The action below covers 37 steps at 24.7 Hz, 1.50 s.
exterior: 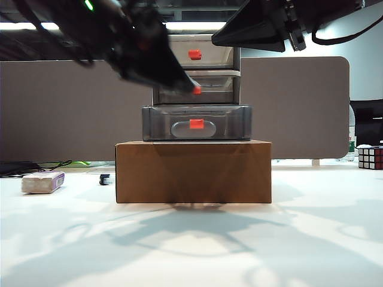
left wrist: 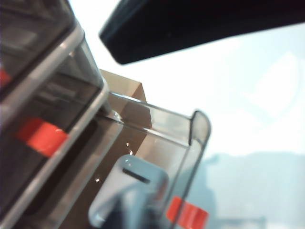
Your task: Open the third layer of the drawer on the table, pick up the earphone case on the table and put it in, and finally close the drawer.
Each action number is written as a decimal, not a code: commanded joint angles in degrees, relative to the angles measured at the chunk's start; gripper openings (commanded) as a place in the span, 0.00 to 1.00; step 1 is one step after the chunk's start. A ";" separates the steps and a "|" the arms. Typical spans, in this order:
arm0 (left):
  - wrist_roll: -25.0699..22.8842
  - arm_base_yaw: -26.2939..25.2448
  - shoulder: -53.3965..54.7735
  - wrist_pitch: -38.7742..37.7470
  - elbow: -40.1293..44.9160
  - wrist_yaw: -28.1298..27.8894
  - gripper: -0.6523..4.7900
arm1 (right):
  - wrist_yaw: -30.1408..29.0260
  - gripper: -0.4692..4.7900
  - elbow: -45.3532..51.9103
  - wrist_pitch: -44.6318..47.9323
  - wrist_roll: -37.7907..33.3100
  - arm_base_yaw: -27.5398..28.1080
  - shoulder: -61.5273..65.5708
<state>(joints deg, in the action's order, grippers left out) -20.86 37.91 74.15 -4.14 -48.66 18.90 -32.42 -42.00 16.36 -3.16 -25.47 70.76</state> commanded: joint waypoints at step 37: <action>5.25 -0.02 9.49 9.57 -0.42 -11.47 0.11 | 0.79 0.08 -0.37 -1.88 1.55 0.07 -3.37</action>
<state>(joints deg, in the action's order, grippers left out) -16.16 37.89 83.37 3.05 -49.01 8.38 -31.68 -42.02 14.13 -1.93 -25.45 67.77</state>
